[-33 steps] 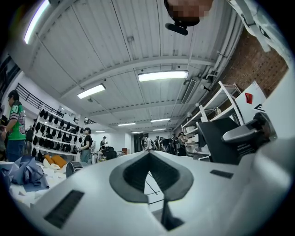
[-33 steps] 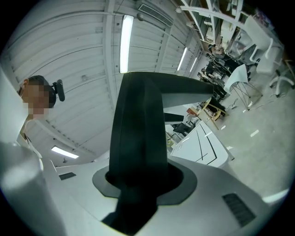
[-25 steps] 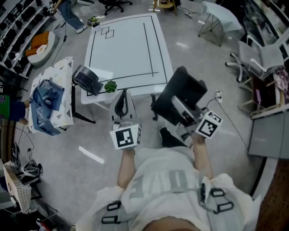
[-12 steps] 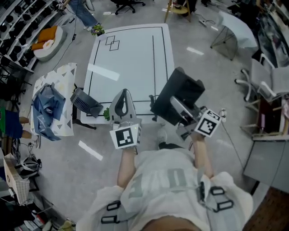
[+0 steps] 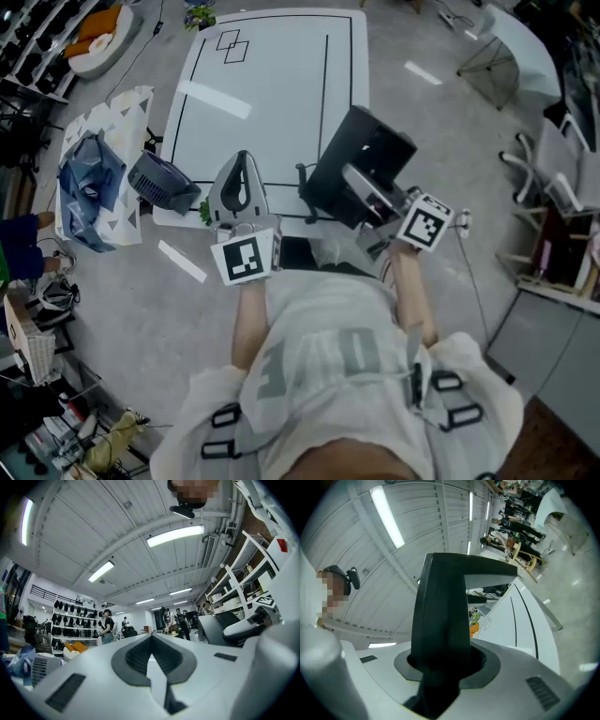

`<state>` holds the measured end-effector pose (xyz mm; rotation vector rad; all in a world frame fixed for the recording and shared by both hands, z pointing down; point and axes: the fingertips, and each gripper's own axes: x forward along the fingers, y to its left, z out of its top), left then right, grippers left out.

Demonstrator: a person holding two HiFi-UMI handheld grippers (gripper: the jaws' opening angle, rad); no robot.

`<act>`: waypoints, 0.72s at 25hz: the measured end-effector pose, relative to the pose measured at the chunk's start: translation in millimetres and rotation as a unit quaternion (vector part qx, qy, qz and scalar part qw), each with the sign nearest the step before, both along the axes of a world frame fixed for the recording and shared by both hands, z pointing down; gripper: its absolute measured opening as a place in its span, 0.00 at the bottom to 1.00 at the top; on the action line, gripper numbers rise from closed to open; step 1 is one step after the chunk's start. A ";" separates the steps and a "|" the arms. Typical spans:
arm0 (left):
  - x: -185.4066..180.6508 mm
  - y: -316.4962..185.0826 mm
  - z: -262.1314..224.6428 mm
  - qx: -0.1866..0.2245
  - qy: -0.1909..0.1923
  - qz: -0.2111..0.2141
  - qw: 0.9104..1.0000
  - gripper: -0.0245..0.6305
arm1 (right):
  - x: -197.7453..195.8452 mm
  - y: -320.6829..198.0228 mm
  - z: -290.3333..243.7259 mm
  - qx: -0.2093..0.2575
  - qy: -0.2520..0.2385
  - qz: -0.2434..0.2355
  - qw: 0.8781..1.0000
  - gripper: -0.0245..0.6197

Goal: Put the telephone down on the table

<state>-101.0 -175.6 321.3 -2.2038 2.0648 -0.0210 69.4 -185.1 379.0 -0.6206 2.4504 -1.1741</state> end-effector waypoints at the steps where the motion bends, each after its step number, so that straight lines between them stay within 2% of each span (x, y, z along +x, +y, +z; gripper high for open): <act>1: -1.8 -1.3 0.7 -0.001 0.000 -0.004 1.000 0.05 | -2.1 -3.3 2.5 -0.005 -0.003 -0.003 1.000 0.27; 6: -8.9 -6.1 6.8 -0.004 -0.020 -0.009 1.000 0.05 | -10.1 -11.6 13.7 -0.012 0.005 -0.016 1.000 0.27; 18: -22.3 -26.4 9.7 0.006 -0.012 -0.015 1.000 0.05 | -17.0 -35.7 48.4 -0.045 0.042 -0.011 0.998 0.27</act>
